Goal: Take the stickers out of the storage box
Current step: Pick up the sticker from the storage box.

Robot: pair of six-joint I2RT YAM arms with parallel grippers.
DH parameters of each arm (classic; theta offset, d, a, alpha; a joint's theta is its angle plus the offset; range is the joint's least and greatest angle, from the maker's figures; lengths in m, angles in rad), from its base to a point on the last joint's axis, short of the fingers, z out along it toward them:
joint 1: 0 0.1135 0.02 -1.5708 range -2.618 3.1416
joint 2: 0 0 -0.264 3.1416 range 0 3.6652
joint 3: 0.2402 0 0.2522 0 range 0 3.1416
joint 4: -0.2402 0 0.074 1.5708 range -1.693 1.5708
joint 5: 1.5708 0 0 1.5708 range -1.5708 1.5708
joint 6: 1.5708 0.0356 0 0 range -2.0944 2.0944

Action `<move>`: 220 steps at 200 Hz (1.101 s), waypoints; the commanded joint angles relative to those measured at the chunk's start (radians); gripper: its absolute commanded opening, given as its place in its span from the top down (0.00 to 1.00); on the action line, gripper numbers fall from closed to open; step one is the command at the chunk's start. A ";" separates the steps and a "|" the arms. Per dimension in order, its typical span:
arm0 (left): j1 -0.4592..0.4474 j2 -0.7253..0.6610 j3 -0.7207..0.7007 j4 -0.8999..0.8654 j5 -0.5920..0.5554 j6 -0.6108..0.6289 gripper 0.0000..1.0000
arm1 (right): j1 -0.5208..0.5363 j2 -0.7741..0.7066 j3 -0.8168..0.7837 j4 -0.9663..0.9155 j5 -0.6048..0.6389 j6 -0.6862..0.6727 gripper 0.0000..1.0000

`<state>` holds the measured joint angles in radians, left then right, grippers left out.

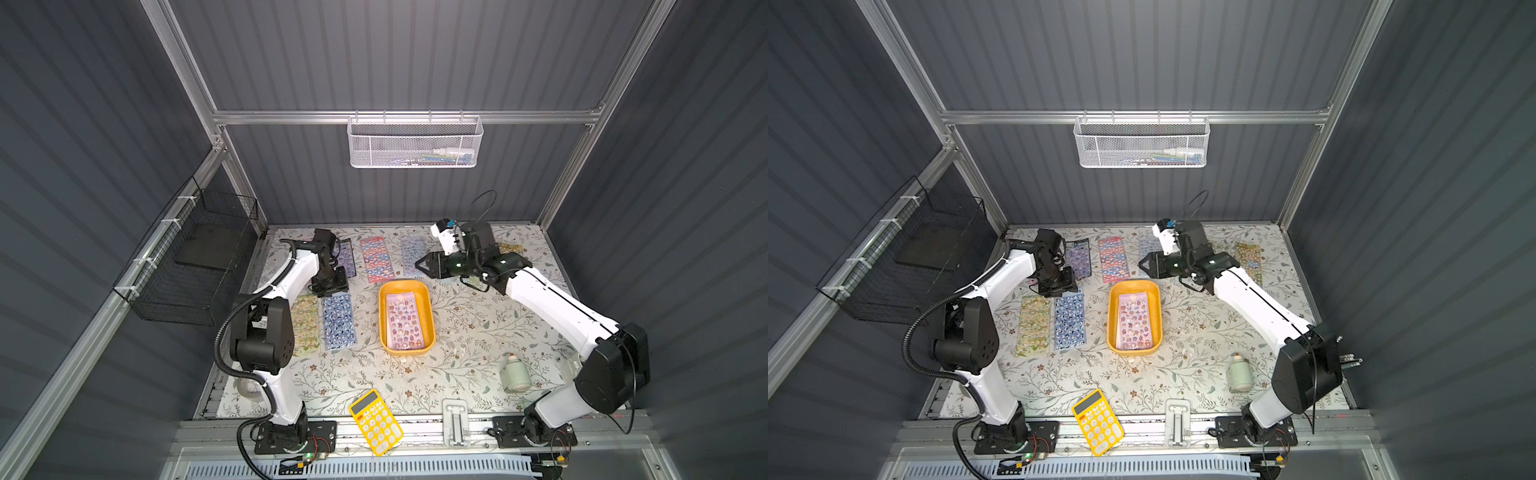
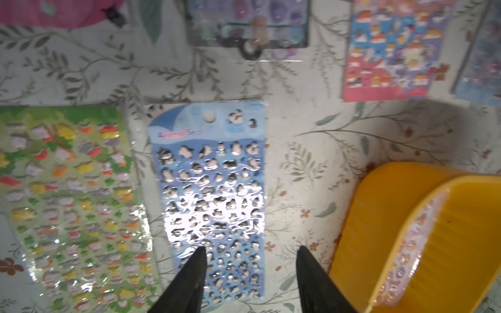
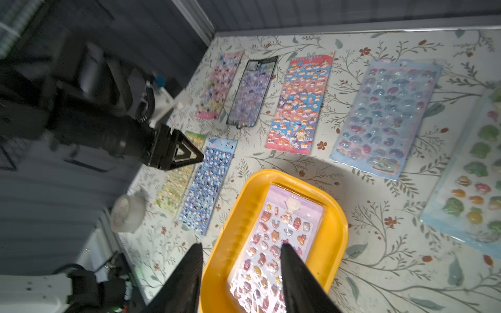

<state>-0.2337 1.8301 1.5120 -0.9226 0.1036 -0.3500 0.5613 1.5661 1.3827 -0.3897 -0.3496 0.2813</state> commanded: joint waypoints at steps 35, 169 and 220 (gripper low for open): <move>-0.082 -0.040 0.012 0.042 0.101 -0.057 0.39 | 0.077 0.089 0.009 -0.181 0.215 -0.090 0.50; -0.268 0.113 0.016 0.120 0.176 -0.107 0.69 | 0.112 0.380 0.057 -0.243 0.183 -0.092 0.75; -0.278 0.115 0.009 0.127 0.186 -0.119 0.74 | 0.112 0.471 0.096 -0.226 0.186 -0.076 0.86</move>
<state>-0.4988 1.9400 1.5253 -0.7944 0.2638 -0.4541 0.6708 2.0033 1.4361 -0.6079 -0.1612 0.2012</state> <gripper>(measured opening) 0.268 0.146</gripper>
